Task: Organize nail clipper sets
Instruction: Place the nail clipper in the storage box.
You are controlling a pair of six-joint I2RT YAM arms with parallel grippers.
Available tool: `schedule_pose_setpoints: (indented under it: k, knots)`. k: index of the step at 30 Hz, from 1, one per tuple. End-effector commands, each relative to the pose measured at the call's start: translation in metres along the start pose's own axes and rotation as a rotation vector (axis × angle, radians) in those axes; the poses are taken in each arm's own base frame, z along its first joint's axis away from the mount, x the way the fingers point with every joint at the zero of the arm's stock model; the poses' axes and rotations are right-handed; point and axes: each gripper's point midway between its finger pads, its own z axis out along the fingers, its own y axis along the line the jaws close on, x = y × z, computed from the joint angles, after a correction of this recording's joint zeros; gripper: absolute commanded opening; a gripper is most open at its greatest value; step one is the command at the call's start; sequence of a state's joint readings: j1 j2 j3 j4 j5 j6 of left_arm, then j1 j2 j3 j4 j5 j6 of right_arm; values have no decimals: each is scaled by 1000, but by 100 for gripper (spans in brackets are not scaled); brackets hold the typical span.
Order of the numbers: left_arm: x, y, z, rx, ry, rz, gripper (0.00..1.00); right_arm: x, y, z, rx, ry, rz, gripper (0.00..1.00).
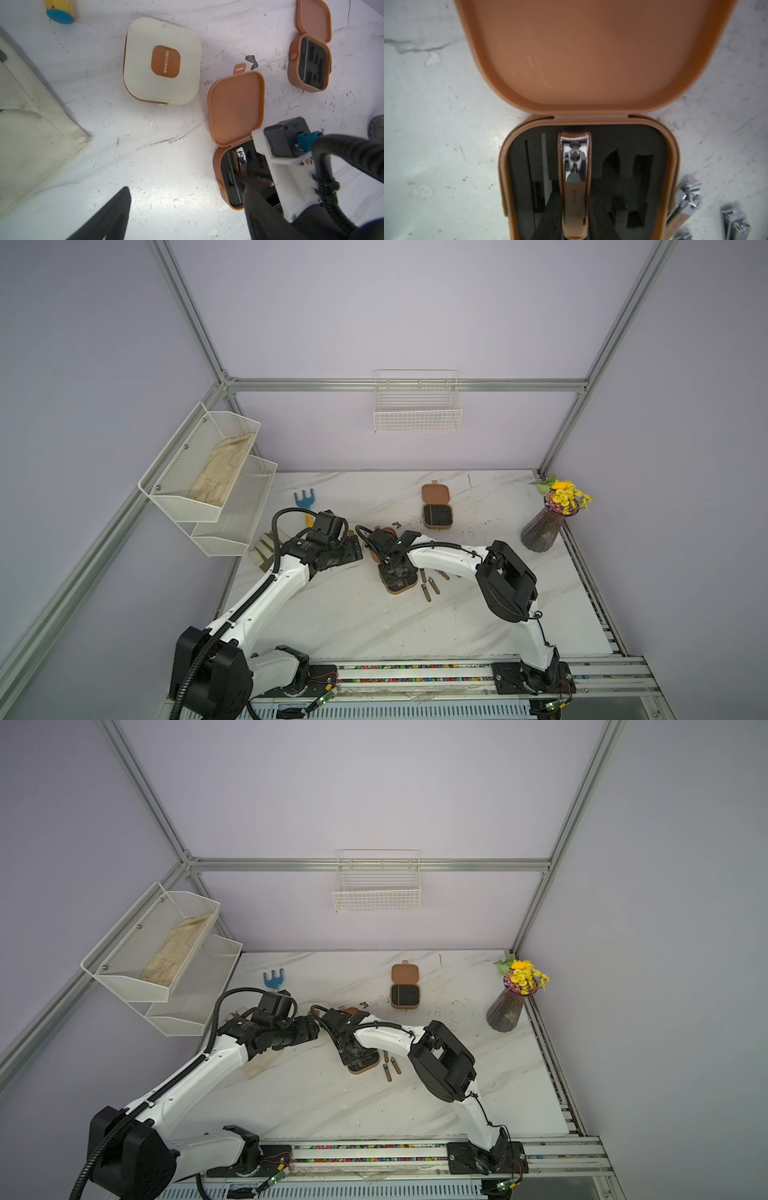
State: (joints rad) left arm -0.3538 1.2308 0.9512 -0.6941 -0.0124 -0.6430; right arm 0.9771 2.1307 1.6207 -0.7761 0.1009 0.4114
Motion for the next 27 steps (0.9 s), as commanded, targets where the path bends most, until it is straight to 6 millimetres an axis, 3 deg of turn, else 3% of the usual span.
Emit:
schedule_pose_setpoints:
  k: [1,7,21,27]
  knots:
    - [3,5,0,4,-16,4,84,51,-21,34,116,202,-30,1]
    - [3,5,0,3,-17,3,84,65,-26,45,141,267,-57,0]
    - [4,6,1,1,-14,8,84,98,-29,88,140,365,-74,0]
    - [3,6,0,2,-17,7,84,77,-22,71,115,289,-61,9]
